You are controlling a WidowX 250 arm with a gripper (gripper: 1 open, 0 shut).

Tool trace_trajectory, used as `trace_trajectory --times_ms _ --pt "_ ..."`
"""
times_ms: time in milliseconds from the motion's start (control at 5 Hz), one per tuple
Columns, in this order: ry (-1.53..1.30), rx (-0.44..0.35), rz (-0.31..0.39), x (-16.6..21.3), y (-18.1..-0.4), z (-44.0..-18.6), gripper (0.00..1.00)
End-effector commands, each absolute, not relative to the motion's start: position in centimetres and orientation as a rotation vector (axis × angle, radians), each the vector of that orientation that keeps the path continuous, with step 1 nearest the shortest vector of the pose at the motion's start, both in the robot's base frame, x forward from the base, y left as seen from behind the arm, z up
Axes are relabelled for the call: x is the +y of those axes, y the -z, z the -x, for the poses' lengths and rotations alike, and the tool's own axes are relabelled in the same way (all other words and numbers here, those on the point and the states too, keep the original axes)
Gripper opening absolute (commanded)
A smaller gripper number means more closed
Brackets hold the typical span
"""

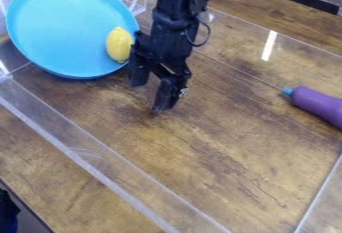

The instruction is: Remove the lemon from the blue tray and put it on the table

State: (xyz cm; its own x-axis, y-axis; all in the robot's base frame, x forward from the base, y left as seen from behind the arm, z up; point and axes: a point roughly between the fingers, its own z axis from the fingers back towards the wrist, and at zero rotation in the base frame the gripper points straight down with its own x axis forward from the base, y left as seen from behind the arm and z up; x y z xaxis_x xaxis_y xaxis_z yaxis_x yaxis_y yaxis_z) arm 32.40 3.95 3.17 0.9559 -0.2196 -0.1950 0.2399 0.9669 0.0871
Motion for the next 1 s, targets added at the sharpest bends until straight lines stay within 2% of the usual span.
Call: trace_trajectory --times_ms 0,400,600,800 --pt "0.214 0.13 -0.123 4.8 -4.2 -33.6 1.0" --pt "0.181 0.098 -0.14 6.4 -7.0 -33.3 1.0" --pt "0.178 0.086 -0.142 6.7 -7.2 -33.6 1.0" --pt "0.183 0.079 -0.14 6.7 -6.6 -33.6 1.0"
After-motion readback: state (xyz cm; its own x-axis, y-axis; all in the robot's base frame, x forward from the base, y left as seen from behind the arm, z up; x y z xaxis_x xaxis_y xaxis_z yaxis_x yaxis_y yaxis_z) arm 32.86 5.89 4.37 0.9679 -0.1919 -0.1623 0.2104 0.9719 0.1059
